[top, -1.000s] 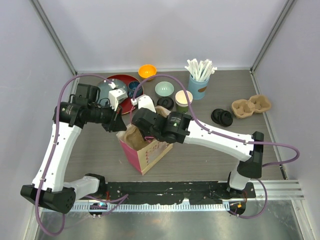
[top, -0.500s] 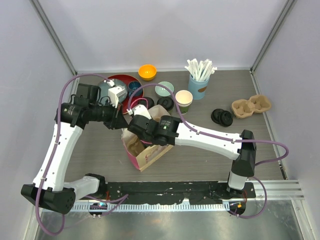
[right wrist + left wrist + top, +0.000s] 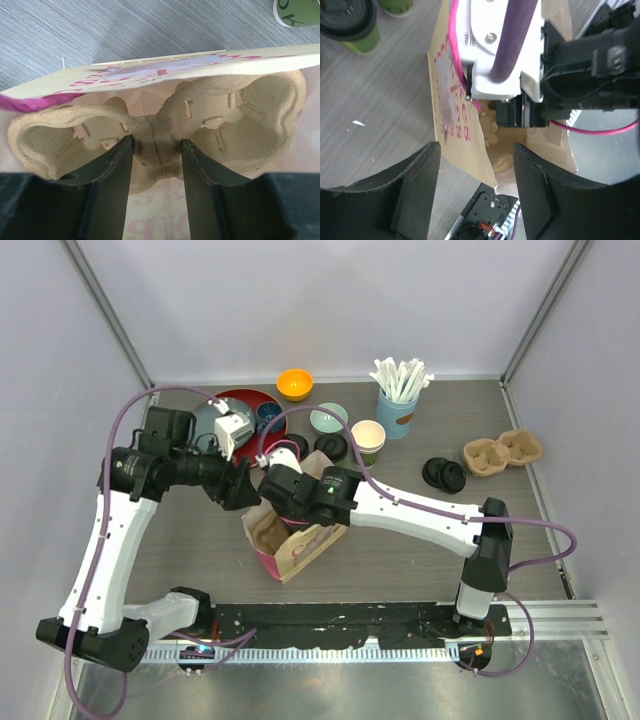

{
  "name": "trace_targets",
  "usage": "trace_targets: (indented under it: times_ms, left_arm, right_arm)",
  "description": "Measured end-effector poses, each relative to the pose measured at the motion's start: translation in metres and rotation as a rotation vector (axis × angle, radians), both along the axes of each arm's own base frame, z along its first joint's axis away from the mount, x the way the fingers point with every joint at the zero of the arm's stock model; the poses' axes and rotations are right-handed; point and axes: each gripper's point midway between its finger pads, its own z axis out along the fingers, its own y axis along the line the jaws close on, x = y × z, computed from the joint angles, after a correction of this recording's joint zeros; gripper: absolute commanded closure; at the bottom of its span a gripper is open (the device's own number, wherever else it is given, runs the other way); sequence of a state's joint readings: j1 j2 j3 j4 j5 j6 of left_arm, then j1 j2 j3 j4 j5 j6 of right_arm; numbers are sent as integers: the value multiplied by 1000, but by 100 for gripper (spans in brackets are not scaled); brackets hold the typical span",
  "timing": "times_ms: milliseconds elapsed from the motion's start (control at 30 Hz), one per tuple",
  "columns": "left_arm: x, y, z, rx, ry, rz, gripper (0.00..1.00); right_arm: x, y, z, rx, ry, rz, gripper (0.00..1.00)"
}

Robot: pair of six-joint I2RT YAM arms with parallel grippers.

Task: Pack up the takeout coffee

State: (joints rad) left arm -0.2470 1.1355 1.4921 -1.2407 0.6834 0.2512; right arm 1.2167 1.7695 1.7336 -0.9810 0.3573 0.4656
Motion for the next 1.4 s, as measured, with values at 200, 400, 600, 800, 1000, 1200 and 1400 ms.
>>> trace_targets:
  times_ms: [200,400,600,800,1000,1200,1400]
  left_arm:
    - [-8,-2,-40,58,102,-30,36]
    - [0,-4,-52,87,72,-17,87]
    - [1,-7,-53,90,49,-24,100]
    - [5,-2,-55,129,11,-27,52]
    - [5,1,-28,133,-42,-25,41]
    - [-10,-4,56,22,-252,-69,45]
    - [-57,-17,72,-124,-256,-203,46]
  right_arm:
    - [2,-1,-1,8,15,-7,99]
    - [3,-2,-6,0,46,-21,99]
    - [7,-4,-6,5,50,-39,99]
    - [10,-5,-5,39,53,-40,99]
    - [8,3,-6,76,77,-11,99]
    - [8,11,-4,109,89,5,99]
    - [9,12,-6,123,98,5,99]
